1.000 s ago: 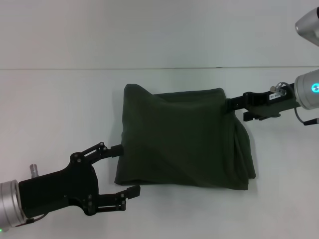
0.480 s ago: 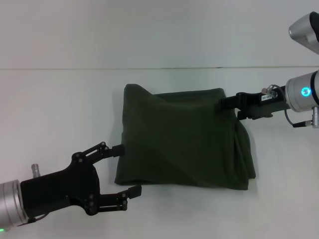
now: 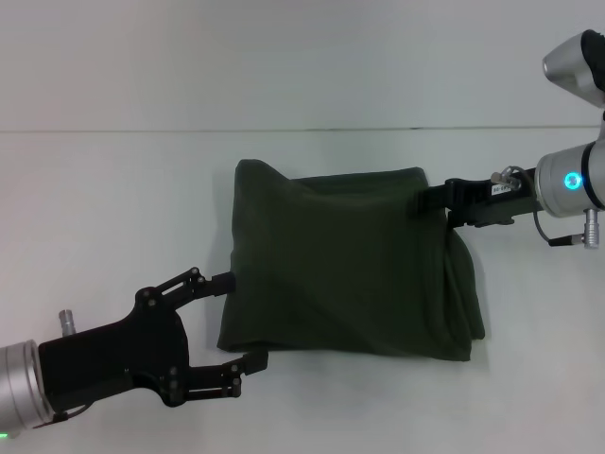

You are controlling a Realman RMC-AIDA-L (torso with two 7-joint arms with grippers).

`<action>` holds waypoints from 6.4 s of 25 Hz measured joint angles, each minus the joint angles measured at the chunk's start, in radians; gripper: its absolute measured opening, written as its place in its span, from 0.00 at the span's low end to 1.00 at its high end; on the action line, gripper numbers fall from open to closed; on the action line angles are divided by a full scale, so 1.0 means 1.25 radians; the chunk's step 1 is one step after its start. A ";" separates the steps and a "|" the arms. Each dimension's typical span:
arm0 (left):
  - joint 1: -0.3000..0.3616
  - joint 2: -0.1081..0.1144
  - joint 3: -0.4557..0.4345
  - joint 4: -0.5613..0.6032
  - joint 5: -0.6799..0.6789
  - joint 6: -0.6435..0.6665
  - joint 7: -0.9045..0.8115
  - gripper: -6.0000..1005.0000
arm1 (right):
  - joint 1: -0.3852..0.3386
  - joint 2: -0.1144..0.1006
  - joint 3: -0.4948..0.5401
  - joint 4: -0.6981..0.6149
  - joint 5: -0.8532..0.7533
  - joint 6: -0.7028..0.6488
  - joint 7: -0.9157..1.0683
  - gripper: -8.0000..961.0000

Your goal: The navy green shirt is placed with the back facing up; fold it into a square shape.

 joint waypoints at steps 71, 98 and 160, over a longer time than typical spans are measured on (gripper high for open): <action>-0.052 0.032 -0.073 -0.058 0.003 -0.042 -0.281 0.95 | -0.351 0.029 -0.010 -0.205 0.490 -0.221 -0.717 0.61; -0.203 0.092 -0.047 -0.055 0.314 -0.239 -1.207 0.94 | -0.538 0.052 0.123 -0.086 0.547 -0.388 -1.438 0.96; -0.146 0.053 -0.117 -0.156 0.259 -0.343 -1.102 0.04 | -0.518 0.054 0.119 -0.079 0.546 -0.366 -1.436 0.96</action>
